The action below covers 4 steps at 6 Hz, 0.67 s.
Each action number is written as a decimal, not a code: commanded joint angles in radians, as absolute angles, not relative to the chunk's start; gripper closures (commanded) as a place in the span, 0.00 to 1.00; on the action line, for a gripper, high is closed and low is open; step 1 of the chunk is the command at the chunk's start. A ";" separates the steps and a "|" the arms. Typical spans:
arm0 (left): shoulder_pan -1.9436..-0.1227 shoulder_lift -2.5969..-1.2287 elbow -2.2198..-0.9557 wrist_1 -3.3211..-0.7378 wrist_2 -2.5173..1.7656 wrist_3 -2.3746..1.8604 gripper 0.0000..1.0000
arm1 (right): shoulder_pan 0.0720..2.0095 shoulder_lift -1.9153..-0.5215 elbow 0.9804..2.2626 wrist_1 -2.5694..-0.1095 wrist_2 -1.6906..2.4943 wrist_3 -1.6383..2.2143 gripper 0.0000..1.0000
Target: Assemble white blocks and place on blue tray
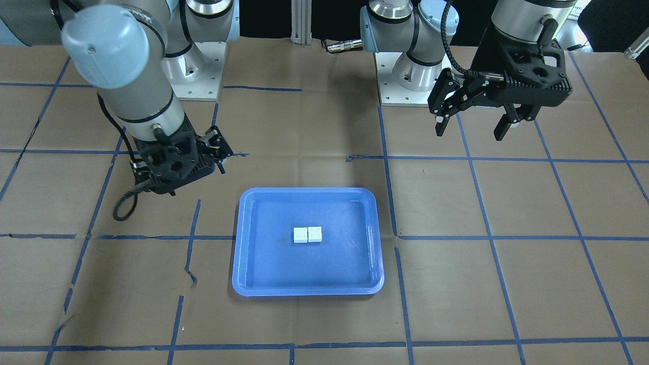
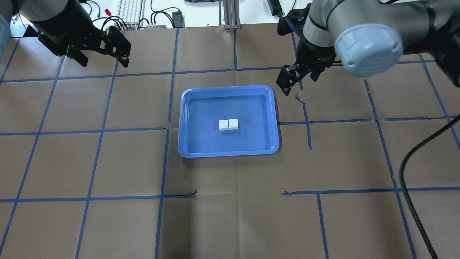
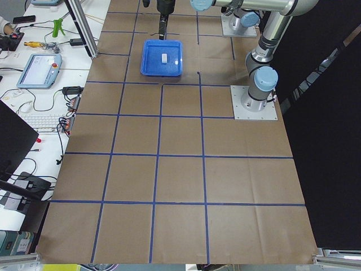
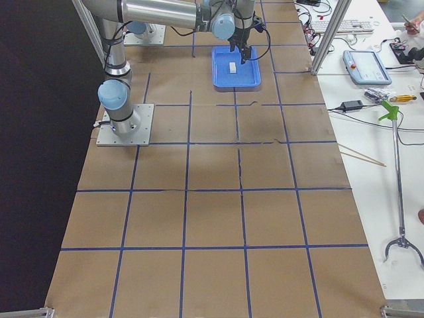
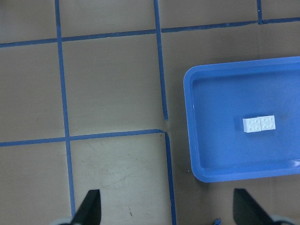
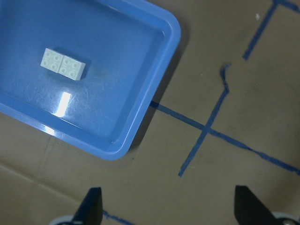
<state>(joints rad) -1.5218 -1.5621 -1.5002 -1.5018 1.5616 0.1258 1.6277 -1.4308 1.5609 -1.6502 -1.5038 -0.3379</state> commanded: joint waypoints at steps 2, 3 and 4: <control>-1.522 -1.562 -1.500 -1.502 1.562 0.126 0.01 | 1.554 -1.557 1.526 -1.460 -1.563 -0.157 0.00; -1.522 -1.562 -1.500 -1.502 1.562 0.126 0.01 | 1.554 -1.557 1.526 -1.459 -1.560 -0.100 0.00; -1.522 -1.563 -1.500 -1.502 1.562 0.126 0.01 | 1.554 -1.557 1.532 -1.459 -1.562 -0.097 0.00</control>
